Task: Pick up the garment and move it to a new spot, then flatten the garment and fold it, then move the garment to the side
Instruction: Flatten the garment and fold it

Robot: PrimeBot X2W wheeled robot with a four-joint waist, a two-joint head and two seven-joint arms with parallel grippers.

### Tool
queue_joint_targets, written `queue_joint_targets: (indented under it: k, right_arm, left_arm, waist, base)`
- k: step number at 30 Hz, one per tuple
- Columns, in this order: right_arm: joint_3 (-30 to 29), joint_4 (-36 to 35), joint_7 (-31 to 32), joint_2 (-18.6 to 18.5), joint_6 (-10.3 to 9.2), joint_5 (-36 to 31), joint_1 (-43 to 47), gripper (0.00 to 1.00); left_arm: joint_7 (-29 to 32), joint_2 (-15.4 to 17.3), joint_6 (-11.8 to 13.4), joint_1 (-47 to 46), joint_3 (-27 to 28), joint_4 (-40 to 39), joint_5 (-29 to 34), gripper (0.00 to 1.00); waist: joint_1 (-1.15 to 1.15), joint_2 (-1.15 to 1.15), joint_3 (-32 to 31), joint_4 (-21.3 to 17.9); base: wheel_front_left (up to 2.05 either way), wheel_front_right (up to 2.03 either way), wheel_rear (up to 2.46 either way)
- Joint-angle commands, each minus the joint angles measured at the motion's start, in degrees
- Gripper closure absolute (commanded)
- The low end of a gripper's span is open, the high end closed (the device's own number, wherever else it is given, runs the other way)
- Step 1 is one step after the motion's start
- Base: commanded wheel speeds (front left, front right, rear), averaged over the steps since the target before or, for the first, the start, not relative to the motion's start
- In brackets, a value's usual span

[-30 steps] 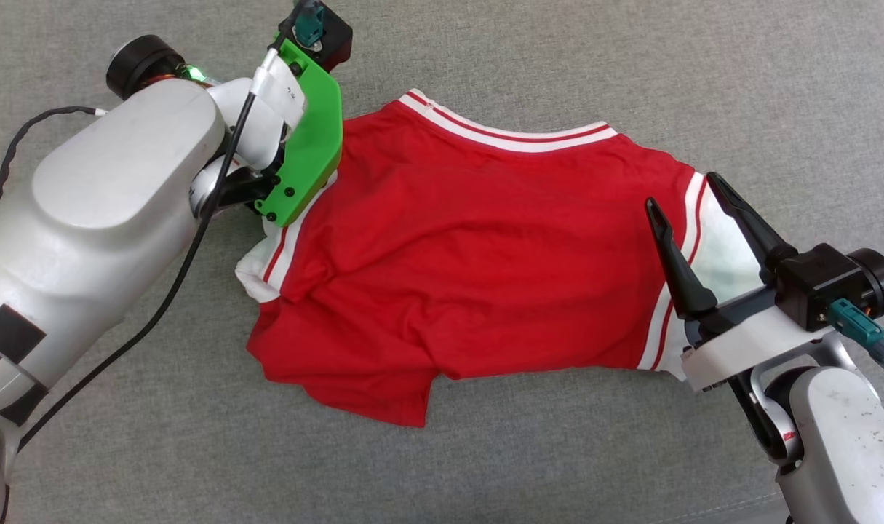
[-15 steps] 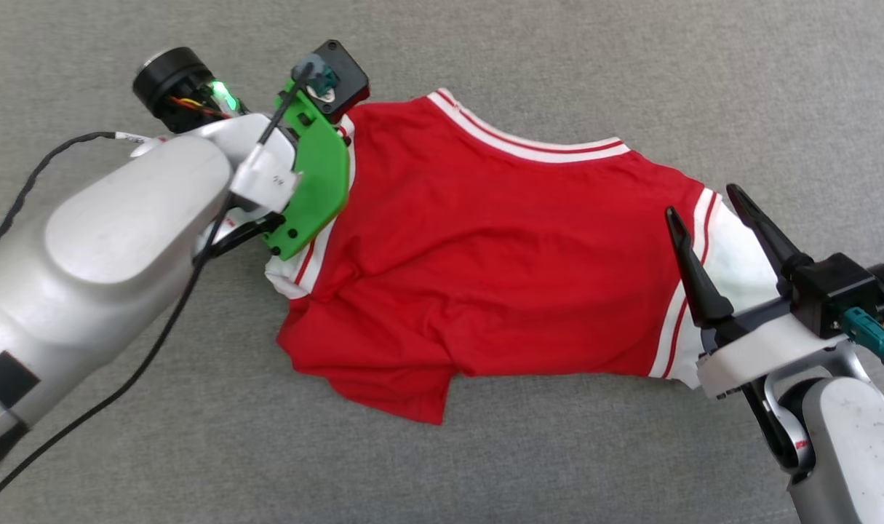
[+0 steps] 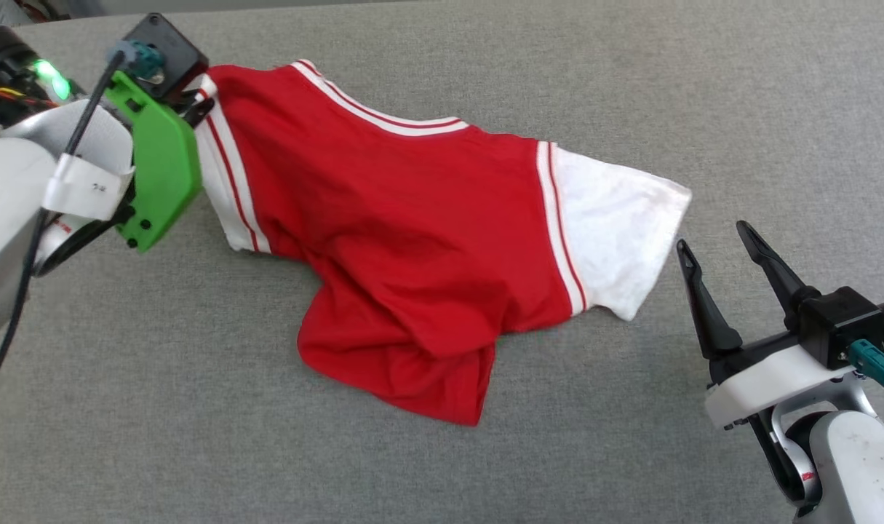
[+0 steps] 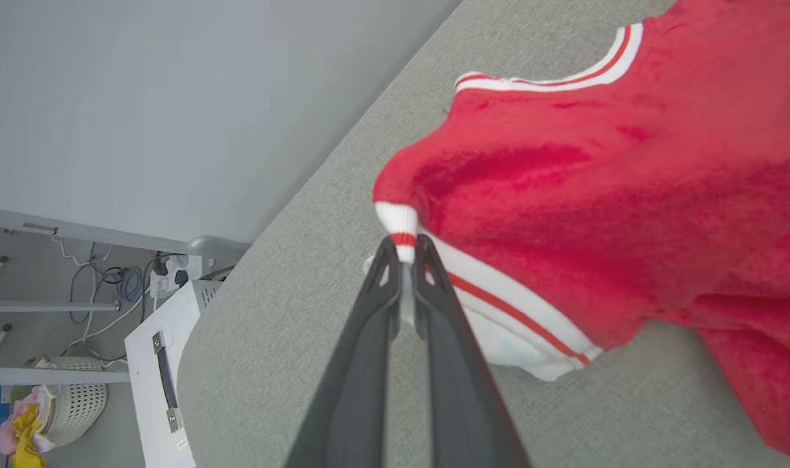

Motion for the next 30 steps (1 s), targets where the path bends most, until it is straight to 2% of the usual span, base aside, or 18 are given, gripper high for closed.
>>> queue_joint_targets:
  k: [1, 4, 7, 12, 16, 17, 18, 24, 28, 29, 30]
  right_arm:
    - [-0.2, -0.3, -0.1, 0.2, -0.03, -0.1, 0.8, 0.0]
    - [0.1, -0.6, -0.3, 0.6, -0.03, -0.1, 0.9, 0.0]
    - [0.7, -0.6, -0.6, 1.0, -0.03, 0.0, 0.2, 0.0]
    - [1.5, -0.3, -1.2, 1.2, -0.03, 0.0, -1.8, 0.0]
    - [2.0, 0.2, -2.0, 1.4, -0.03, 0.0, -3.5, 0.0]
    - [2.2, 0.8, -2.7, 1.8, -0.03, -0.1, -4.5, 0.0]
    - [2.2, 0.9, -2.9, 1.9, -0.03, 0.0, -4.8, 0.0]
    - [2.1, 1.6, -3.8, 2.3, -0.03, -0.1, -5.4, 0.0]
    - [1.7, 1.6, -3.9, 2.3, -0.03, -0.3, -5.1, 0.0]
    - [1.5, 1.6, -3.9, 2.3, -0.03, -0.3, -5.0, 0.0]
    - [1.3, 1.5, -3.8, 2.3, -0.03, -0.4, -4.9, 0.0]
  left_arm:
    - [0.4, 1.1, 0.9, 0.3, 0.3, -0.8, 0.8, 1.0]
    - [0.4, 2.5, 2.0, 0.1, 0.9, -2.5, 0.7, 1.0]
    - [0.3, 1.5, 2.4, -0.1, 1.2, -3.0, 0.3, 1.0]
    - [-0.8, -3.2, 1.9, -0.6, 1.1, 1.1, -0.1, 1.0]
    - [-2.4, -8.0, 0.4, -1.0, 0.7, 8.0, 0.3, 1.0]
    - [-4.0, -11.2, -0.9, -0.9, 0.3, 14.1, 0.6, 1.0]
    - [-4.7, -12.2, -1.3, -0.8, 0.2, 16.3, 0.5, 1.0]
    - [-5.8, -16.8, -2.3, 1.7, -0.7, 26.0, -0.3, 1.0]
    - [-6.1, -17.6, -2.3, 3.3, -1.1, 26.8, -1.7, 1.0]
    - [-6.6, -17.4, -2.3, 3.3, -1.1, 26.8, -1.6, 0.97]
    - [-7.9, -17.1, -2.3, 3.0, -1.1, 26.8, -0.8, 0.45]
  waist:
    - [0.0, 0.0, -0.4, 0.3]
    - [0.0, 0.0, 0.2, -0.2]
    - [0.0, 0.0, 1.4, -1.3]
    - [0.0, 0.0, 3.9, -3.6]
    - [0.0, 0.0, 6.0, -5.6]
    - [0.0, 0.0, 7.2, -7.0]
    - [0.0, 0.0, 7.6, -7.5]
    - [0.0, 0.0, 8.5, -8.7]
    - [0.0, 0.0, 8.0, -8.4]
    - [0.0, 0.0, 7.8, -8.2]
    - [0.0, 0.0, 7.5, -7.9]
  base:
    - [0.0, 0.0, 0.0]
    - [0.0, 0.0, 0.0]
    - [0.0, 0.0, 0.0]
    - [0.0, 0.0, 0.0]
    - [0.0, 0.0, 0.0]
    - [0.0, 0.0, 0.0]
    - [0.0, 0.0, 0.0]
    - [0.0, 0.0, 0.0]
    - [0.0, 0.0, 0.0]
    - [0.0, 0.0, 0.0]
    - [0.0, 0.0, 0.0]
